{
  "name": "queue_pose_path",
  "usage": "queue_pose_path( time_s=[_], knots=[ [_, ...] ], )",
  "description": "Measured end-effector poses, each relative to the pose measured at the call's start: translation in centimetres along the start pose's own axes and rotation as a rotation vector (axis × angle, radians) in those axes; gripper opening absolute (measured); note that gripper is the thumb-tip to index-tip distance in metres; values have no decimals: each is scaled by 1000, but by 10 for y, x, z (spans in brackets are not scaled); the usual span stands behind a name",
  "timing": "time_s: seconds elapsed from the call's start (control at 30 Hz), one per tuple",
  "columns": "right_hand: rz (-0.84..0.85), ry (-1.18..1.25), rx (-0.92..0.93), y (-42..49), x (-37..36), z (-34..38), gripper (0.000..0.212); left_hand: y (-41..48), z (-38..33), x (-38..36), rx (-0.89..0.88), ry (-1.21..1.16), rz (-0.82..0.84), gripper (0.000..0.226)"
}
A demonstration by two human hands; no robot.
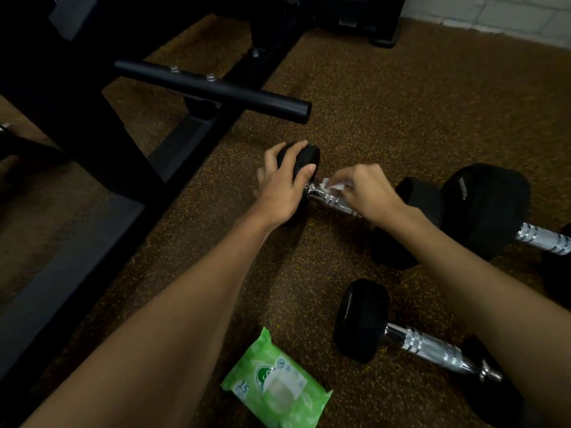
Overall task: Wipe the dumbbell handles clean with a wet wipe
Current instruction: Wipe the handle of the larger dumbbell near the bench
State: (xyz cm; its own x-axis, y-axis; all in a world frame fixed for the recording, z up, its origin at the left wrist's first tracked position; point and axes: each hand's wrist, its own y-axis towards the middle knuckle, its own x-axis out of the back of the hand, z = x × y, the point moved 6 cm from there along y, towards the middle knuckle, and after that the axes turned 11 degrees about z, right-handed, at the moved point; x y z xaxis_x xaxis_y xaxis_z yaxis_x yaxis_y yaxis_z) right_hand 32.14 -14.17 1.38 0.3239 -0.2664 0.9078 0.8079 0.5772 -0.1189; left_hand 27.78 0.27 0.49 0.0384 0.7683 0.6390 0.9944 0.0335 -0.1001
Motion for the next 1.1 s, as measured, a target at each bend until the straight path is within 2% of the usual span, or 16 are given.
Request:
queue_pose_path(
  time_s=[0.17, 0.37, 0.5, 0.7, 0.83, 1.03, 1.1],
  knots=[
    [3, 33, -12, 19, -11, 18, 24, 1, -2, 1, 3, 2, 8, 46],
    [15, -136, 131, -2, -14, 20, 30, -1, -1, 1, 2, -2, 8, 45],
    [-20, -60, 78, -3, -6, 2, 31, -1, -1, 1, 6, -6, 7, 45],
    [26, 28, 42, 18, -12, 17, 22, 1, -2, 2, 13, 1, 4, 45],
    [31, -25, 84, 10, -16, 24, 23, 1, -2, 1, 4, -3, 12, 45],
    [107, -169, 243, -26, -18, 30, 37, -1, -2, 1, 2, -17, 10, 46],
    [125, -189, 233, -23, -18, 28, 36, -2, -2, 1, 1, -21, 9, 46]
  ],
)
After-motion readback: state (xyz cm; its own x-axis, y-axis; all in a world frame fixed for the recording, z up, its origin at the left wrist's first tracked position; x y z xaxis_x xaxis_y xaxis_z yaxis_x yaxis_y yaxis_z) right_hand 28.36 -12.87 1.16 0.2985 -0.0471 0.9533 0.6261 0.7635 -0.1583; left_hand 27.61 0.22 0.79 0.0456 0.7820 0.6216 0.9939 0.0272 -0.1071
